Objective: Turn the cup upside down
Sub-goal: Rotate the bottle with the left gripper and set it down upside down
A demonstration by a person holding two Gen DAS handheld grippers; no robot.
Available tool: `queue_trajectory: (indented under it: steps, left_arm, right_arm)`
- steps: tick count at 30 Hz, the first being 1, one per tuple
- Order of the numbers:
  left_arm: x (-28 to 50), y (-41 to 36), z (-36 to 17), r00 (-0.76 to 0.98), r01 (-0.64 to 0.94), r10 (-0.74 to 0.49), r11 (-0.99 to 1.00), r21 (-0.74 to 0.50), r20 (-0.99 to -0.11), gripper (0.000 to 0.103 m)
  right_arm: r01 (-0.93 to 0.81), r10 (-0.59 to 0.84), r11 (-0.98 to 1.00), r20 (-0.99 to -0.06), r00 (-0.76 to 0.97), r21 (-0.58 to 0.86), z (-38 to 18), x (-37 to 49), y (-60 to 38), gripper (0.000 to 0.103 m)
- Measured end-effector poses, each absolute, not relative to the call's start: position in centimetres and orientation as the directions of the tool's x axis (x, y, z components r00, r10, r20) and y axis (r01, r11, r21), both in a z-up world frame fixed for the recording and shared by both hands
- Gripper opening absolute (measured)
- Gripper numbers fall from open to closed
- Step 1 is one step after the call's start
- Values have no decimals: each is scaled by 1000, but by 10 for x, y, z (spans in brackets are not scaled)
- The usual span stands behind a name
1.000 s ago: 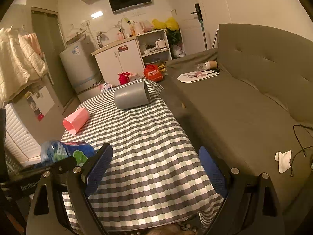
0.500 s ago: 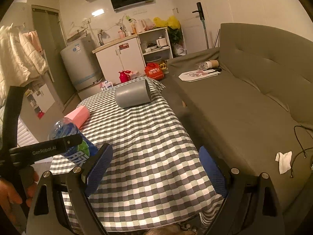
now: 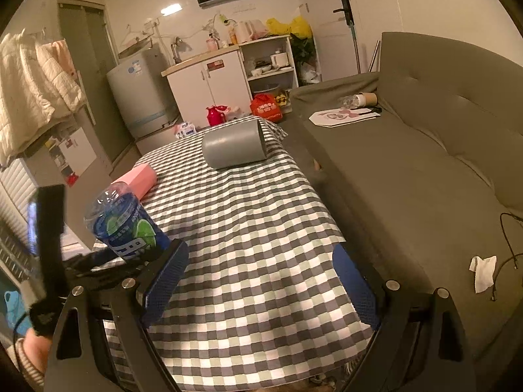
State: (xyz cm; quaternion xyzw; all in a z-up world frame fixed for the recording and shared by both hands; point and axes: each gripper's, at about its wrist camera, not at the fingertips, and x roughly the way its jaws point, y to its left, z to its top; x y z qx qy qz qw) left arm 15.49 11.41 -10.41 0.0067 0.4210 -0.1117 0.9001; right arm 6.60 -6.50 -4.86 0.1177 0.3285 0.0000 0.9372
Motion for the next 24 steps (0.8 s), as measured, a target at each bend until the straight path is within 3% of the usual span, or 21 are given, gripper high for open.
queue_trajectory:
  steps: [8,12,15,24]
  left_arm:
    - [156,109,-108,635,216,-224,970,-109,-739,70]
    - [148,118,-112,602,212,-221,971,-114,-768,86]
    - [134,127,-107,576,206,-227,970,-129,-785,86]
    - [61,157,-56,714,161,-180,983,-92,-676,86]
  right_arm:
    - [75,78,974,-625,777,214,-50,69,-64,90]
    - [63,84,976,-622,778,210,-49,69,-63,90]
    - [48,90,976,-592,801,213,-41,64,-63,90]
    - [-83,168,979,-517,839,185,-16,38,-43,90]
